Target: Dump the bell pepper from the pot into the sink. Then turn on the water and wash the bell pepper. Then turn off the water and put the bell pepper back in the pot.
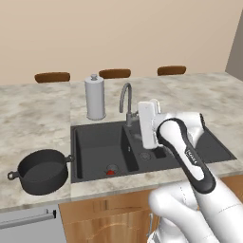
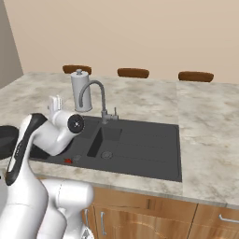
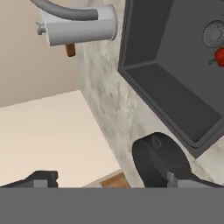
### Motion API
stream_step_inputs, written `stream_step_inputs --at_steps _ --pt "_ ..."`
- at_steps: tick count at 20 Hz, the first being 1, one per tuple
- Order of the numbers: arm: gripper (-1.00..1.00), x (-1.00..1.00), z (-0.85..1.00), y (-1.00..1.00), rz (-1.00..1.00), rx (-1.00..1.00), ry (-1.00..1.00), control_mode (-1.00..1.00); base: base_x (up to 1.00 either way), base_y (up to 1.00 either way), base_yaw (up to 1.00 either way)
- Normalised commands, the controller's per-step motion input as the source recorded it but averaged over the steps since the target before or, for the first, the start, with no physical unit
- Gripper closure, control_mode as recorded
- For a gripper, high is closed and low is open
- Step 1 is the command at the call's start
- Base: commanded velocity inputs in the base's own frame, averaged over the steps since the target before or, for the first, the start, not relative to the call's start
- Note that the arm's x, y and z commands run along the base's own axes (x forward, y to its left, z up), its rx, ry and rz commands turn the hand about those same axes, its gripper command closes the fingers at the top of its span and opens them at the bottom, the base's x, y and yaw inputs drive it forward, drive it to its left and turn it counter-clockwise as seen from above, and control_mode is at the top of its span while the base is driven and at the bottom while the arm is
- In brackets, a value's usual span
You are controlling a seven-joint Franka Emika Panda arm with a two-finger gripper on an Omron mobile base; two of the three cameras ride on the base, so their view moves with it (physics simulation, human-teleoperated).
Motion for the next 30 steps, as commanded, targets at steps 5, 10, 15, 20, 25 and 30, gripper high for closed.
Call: stream_step_inputs --at_steps 5,10,15,20,25,30 --pt "-1.00 0.00 0.10 -0.58 -0.13 0.23 0.00 -1.00 0.00 0.00 0.00" --pt "-1.00 0.00 0.21 -0.57 -0.09 0.17 0.11 -1.00 0.00 0.00 0.00" --pt "-1.00 0.00 0.07 -0.55 -0.02 0.00 0.23 -1.00 0.00 0.00 0.00" --pt "-1.00 0.00 0.04 -0.53 0.00 -0.01 0.17 -1.00 0.00 0.00 0.00" --pt "-1.00 0.13 0.00 -0.29 0.00 -0.10 0.07 -1.00 0.00 0.00 0.00" --pt "-1.00 0.19 0.00 -0.06 0.00 -0.20 0.02 -1.00 0.00 0.00 0.00"
